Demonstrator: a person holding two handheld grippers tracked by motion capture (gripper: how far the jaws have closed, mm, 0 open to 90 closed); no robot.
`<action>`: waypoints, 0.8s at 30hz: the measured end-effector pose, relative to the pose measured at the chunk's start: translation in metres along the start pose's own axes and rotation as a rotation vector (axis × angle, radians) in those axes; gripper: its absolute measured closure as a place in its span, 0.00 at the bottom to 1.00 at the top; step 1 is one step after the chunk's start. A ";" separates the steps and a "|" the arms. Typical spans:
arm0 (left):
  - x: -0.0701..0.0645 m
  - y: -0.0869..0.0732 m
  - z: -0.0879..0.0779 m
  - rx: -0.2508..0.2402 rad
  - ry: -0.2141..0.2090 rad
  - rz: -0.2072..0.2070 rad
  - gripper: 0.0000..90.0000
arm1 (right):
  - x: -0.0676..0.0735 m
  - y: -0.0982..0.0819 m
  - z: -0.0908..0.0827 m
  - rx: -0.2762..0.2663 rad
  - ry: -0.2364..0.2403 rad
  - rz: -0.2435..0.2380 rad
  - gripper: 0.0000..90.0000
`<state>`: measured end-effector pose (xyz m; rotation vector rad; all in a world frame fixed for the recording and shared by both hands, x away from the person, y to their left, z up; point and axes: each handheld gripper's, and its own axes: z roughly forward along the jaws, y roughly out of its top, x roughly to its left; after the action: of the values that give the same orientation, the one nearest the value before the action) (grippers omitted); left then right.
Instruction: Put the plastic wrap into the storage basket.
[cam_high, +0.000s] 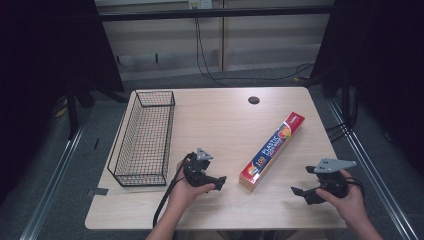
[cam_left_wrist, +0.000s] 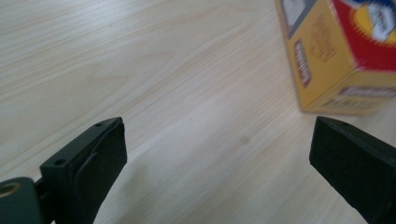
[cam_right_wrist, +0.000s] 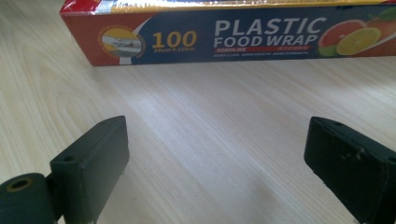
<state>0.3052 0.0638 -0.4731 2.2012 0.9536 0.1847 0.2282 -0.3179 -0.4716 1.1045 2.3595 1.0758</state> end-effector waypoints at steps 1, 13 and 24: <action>0.000 0.000 0.000 0.000 0.000 0.000 0.05 | 0.000 0.000 0.000 0.000 0.000 0.000 0.07; -0.029 0.034 0.017 0.002 -0.057 0.002 0.06 | -0.003 -0.004 -0.008 -0.019 -0.014 0.027 0.06; -0.046 0.069 0.038 0.010 -0.110 -0.004 0.07 | -0.005 -0.004 -0.009 -0.021 -0.023 0.029 0.06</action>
<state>0.3269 -0.0209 -0.4482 2.1946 0.8993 0.0564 0.2246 -0.3272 -0.4686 1.1403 2.3163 1.0899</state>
